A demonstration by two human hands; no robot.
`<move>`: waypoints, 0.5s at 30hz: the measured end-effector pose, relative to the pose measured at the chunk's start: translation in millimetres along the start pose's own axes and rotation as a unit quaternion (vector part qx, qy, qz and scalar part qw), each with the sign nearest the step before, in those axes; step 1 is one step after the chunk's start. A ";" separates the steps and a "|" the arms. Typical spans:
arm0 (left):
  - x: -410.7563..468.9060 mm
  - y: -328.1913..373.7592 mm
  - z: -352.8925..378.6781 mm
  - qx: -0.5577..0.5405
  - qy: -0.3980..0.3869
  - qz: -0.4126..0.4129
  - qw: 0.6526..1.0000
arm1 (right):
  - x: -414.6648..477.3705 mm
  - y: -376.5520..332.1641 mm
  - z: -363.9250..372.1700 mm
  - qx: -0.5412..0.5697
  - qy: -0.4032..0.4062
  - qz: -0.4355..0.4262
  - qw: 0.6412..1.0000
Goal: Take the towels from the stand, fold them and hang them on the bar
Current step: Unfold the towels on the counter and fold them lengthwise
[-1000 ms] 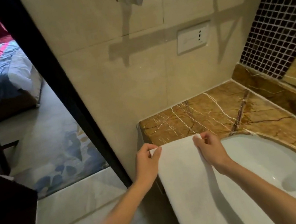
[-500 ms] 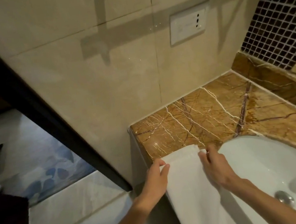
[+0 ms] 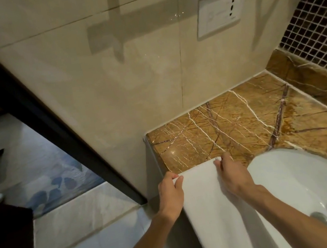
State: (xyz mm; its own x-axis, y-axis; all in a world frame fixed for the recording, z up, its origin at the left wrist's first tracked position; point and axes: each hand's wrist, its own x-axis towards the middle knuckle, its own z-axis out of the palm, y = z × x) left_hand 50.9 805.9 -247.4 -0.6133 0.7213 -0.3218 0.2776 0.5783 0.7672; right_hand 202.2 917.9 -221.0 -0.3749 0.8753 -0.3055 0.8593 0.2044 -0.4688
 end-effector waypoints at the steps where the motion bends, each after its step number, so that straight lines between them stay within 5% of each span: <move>1: 1.4 -0.8 0.4 0.009 0.006 0.005 1.000 | -0.3 -0.3 1.3 -0.003 0.004 -0.001 1.000; 15: 4.6 -9.9 7.3 0.088 0.070 0.013 0.994 | -2.3 -5.4 12.3 -0.004 0.047 0.019 0.999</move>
State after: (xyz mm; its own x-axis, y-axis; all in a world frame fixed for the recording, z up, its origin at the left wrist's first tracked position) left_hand 50.7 806.2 -260.5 -0.6975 0.6840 -0.2135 0.4116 0.6264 0.6620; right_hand 194.1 909.4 -227.9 -0.3079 0.9195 -0.2445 0.8751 0.1729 -0.4520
